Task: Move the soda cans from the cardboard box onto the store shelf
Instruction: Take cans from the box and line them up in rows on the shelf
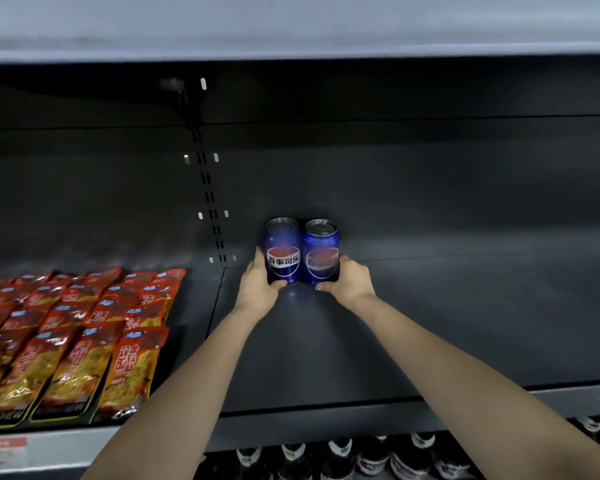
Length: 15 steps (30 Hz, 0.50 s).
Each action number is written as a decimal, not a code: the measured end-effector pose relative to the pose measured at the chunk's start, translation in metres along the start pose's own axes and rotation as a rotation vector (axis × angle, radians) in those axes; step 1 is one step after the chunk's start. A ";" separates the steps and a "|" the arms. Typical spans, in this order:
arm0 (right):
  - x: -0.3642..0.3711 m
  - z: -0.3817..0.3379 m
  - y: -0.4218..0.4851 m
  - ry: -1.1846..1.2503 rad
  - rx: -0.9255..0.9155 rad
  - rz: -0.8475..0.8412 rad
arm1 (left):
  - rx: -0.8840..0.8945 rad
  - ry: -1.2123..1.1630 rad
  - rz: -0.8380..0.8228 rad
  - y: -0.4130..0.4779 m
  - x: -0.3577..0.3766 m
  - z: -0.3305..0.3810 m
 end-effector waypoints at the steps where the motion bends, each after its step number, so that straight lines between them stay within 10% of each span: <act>1: 0.002 0.000 0.002 -0.014 0.008 0.020 | -0.005 -0.012 0.019 0.001 -0.002 -0.002; 15: -0.020 0.004 -0.042 -0.017 -0.004 0.071 | -0.033 -0.016 0.070 -0.044 -0.019 0.035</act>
Point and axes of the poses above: each hand's wrist, its own y-axis towards the middle knuckle, its own x-axis out of the palm, z = x × y, the point moved 8 cm from there along y, towards the middle knuckle, and after that the axes turned 15 degrees about x, right-handed, at the moved point
